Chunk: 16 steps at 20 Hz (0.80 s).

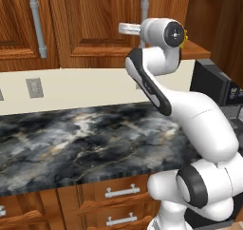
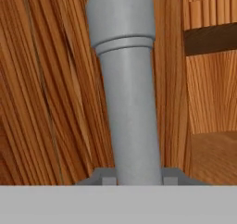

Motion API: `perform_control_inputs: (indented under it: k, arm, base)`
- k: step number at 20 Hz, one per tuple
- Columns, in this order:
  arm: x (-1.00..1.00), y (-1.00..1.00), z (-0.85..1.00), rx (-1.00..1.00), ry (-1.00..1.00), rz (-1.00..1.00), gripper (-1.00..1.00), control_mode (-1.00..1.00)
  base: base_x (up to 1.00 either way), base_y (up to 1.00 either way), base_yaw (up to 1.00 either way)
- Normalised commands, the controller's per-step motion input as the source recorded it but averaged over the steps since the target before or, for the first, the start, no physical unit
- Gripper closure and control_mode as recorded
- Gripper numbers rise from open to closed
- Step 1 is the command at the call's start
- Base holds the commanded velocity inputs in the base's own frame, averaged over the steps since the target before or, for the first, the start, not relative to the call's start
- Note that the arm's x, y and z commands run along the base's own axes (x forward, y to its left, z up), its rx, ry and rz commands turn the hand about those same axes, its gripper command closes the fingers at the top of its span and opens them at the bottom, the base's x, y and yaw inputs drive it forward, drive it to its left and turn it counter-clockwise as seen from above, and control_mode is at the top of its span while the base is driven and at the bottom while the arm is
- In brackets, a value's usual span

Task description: Open the cabinet directly in front. Then move the beer and the mug to the dining counter with the candle on it.

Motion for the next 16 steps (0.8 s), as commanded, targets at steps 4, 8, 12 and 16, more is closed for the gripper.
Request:
perform_control_inputs:
  k: [4, 8, 12, 16]
  arm:
    - [-0.75, 0.48, 0.23, 0.0, 0.0, -0.07, 1.0, -1.0]
    - [-0.76, 0.64, 0.19, 0.0, 0.0, -0.1, 1.0, -1.0]
    - [-0.71, 0.79, 0.16, -0.01, 0.0, -0.12, 1.0, -1.0]
    - [-0.67, 0.98, 0.07, -0.06, 0.0, -0.11, 1.0, -1.0]
  base:
    - [0.0, 0.0, 0.0]
    - [0.0, 0.0, 0.0]
    - [0.0, 0.0, 0.0]
    - [0.0, 0.0, 0.0]
